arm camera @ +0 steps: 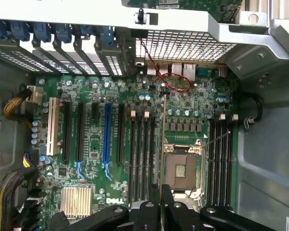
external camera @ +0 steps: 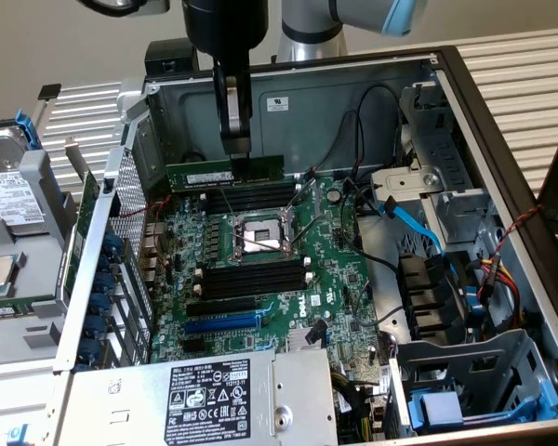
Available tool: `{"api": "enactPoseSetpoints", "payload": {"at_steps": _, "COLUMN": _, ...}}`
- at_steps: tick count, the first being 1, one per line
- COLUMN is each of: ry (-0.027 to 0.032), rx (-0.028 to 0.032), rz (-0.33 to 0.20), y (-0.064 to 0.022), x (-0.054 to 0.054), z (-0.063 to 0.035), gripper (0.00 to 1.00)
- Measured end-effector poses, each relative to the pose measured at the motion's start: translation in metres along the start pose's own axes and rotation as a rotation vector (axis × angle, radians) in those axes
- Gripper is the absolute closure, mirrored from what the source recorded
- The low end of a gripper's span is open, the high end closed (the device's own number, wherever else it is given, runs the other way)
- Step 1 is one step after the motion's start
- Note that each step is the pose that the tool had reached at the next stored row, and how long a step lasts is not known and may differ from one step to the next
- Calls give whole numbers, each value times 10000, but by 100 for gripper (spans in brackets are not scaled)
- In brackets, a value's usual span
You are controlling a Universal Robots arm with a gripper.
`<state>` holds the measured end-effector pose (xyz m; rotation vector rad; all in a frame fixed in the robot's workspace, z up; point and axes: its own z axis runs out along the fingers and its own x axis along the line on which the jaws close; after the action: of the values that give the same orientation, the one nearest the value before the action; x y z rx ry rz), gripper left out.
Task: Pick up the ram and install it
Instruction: 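Pick up the ram and move it above insertion slot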
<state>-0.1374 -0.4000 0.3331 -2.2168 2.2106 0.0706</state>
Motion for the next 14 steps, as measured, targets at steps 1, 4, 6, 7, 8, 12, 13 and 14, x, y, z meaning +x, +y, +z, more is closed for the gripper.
{"api": "enactPoseSetpoints", "payload": {"at_steps": 1, "ry": 36, "rx": 8, "rz": 3, "y": -3, "x": 1, "z": 7, "gripper": 87}}
{"api": "enactPoseSetpoints", "payload": {"at_steps": 4, "ry": 142, "rx": 35, "rz": 14, "y": -14, "x": 1, "z": 30, "gripper": 87}}
{"api": "enactPoseSetpoints", "payload": {"at_steps": 6, "ry": 221, "rx": 44, "rz": 23, "y": -23, "x": -3, "z": 44, "gripper": 87}}
{"api": "enactPoseSetpoints", "payload": {"at_steps": 7, "ry": 235, "rx": 44, "rz": 26, "y": -26, "x": -7, "z": 56, "gripper": 87}}
{"api": "enactPoseSetpoints", "payload": {"at_steps": 8, "ry": 237, "rx": 43, "rz": 26, "y": -30, "x": -8, "z": 72, "gripper": 87}}
{"api": "enactPoseSetpoints", "payload": {"at_steps": 12, "ry": 221, "rx": 44, "rz": 26, "y": -72, "x": -6, "z": 143, "gripper": 87}}
{"api": "enactPoseSetpoints", "payload": {"at_steps": 13, "ry": 216, "rx": 43, "rz": 27, "y": -81, "x": -4, "z": 161, "gripper": 87}}
{"api": "enactPoseSetpoints", "payload": {"at_steps": 14, "ry": 214, "rx": 43, "rz": 27, "y": -86, "x": -3, "z": 179, "gripper": 87}}
